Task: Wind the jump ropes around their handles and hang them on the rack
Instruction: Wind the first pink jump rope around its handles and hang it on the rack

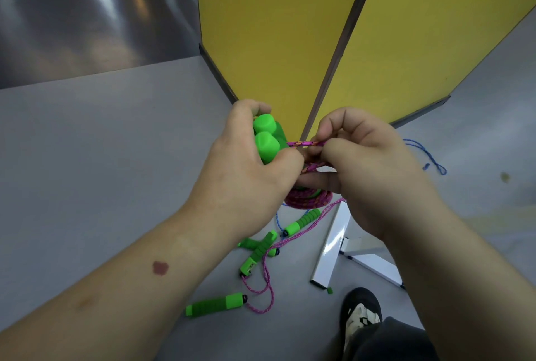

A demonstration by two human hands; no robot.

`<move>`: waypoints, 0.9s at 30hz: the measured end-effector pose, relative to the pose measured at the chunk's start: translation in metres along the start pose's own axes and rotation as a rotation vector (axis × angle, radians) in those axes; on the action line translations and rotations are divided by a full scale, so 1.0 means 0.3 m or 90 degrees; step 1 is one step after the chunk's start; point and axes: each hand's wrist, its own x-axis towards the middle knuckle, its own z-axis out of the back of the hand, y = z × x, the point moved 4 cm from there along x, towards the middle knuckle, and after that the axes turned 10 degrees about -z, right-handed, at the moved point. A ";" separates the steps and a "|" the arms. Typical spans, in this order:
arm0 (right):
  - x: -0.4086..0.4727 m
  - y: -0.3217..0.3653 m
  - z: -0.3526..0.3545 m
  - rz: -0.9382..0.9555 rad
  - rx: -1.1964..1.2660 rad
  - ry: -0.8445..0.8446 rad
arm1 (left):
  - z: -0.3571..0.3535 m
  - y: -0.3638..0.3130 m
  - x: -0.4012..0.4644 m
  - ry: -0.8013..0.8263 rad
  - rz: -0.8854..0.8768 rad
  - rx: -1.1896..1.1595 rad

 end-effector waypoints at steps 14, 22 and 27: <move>-0.010 0.007 0.018 0.006 0.010 0.033 | -0.025 0.010 0.013 0.085 0.039 -0.236; 0.004 -0.005 0.051 -0.031 0.038 0.010 | -0.035 -0.025 -0.008 0.092 -0.021 -0.147; 0.016 0.001 0.124 0.029 -0.076 -0.026 | -0.084 -0.038 -0.012 0.089 -0.048 -0.127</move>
